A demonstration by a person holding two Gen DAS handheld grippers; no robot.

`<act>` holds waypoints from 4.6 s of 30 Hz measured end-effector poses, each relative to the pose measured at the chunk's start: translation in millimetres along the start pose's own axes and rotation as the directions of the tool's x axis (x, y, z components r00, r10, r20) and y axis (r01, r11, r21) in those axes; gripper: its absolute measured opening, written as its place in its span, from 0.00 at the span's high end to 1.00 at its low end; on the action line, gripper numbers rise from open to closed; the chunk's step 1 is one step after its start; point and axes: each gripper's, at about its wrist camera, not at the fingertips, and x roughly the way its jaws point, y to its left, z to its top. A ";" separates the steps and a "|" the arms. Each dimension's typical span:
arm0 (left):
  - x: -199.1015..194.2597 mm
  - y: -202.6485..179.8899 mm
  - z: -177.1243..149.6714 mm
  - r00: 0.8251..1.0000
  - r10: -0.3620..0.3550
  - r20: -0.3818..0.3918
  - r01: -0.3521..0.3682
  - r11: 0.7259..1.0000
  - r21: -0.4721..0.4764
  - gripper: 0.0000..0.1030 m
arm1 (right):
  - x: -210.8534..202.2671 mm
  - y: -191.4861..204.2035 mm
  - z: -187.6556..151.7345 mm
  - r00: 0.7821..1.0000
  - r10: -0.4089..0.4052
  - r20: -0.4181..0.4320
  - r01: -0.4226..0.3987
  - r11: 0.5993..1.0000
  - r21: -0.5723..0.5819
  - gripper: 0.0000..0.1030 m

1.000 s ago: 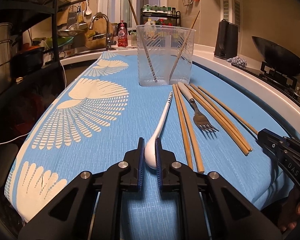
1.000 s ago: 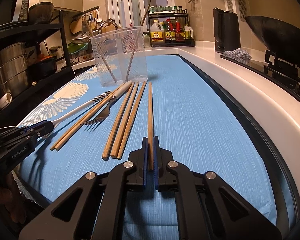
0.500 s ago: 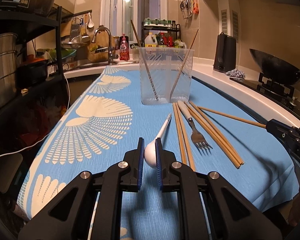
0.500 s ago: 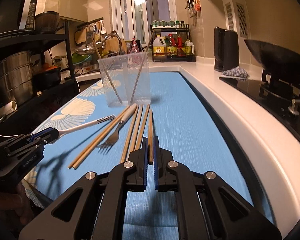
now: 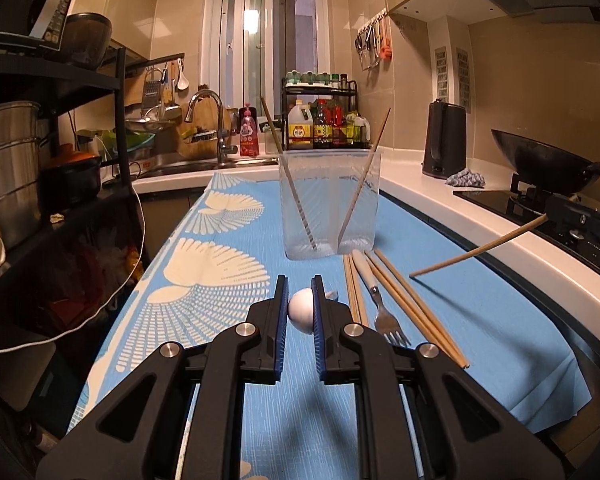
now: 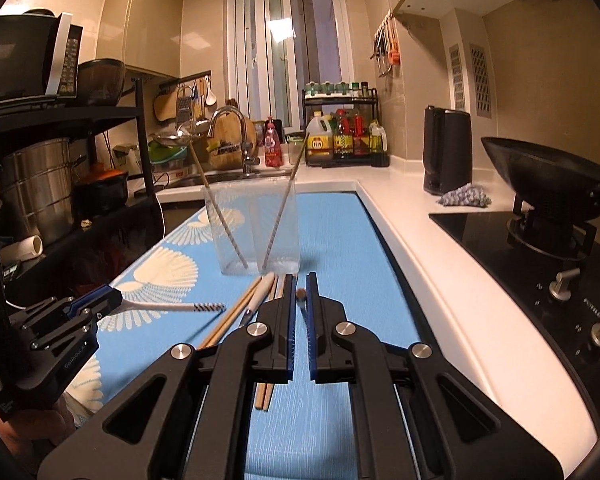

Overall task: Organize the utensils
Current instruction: 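Carry the spoon and chopstick over the container and open both tools to release them, then move both tools back down to the remaining chopsticks and position around them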

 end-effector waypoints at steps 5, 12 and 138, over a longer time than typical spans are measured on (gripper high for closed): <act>-0.5 1.9 18.8 1.000 0.003 0.019 -0.004 1.000 0.005 0.89 | -1.9 -1.2 23.5 1.000 0.002 0.022 -0.002 1.000 -0.003 0.95; 7.3 9.2 51.9 1.000 0.006 0.013 -0.006 1.000 -0.004 0.89 | 7.2 1.5 55.2 1.000 0.028 0.010 -0.028 0.999 -0.017 0.95; 53.9 -13.0 -44.1 0.926 -0.237 -0.295 0.220 0.972 -0.087 0.83 | 94.2 10.7 -83.5 0.932 0.121 -0.340 -0.068 0.984 0.165 0.88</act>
